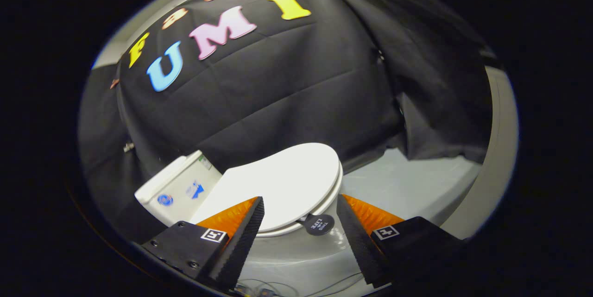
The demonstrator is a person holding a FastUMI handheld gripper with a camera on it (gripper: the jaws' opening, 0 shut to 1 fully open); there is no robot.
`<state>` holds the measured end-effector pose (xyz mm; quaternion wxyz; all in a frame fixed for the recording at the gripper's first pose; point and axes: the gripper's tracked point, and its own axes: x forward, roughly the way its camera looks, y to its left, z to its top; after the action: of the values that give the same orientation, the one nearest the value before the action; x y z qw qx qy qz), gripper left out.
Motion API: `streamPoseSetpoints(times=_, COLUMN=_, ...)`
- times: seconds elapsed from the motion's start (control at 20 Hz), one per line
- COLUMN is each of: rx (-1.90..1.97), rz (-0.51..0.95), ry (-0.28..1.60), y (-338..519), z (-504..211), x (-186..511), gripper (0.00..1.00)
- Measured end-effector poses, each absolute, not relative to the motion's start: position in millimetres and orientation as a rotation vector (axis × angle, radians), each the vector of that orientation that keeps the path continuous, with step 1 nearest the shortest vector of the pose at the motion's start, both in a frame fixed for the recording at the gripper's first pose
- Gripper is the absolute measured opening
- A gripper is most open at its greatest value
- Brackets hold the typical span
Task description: Open the toilet lid.
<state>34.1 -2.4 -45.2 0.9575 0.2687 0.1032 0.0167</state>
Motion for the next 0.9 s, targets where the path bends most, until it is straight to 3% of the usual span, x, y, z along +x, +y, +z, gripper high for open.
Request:
streamPoseSetpoints(times=0.55, rx=1.118, rz=0.047, ry=0.317, y=-12.3, z=-112.6, x=51.1, gripper=0.97)
streamPoseSetpoints(times=0.65, rx=1.215, rz=0.055, ry=0.309, y=-11.6, z=-119.4, x=50.7, gripper=0.91)
streamPoseSetpoints(times=0.9, rx=1.335, rz=0.09, ry=0.28, y=-16.3, z=-123.0, x=53.2, gripper=0.91)
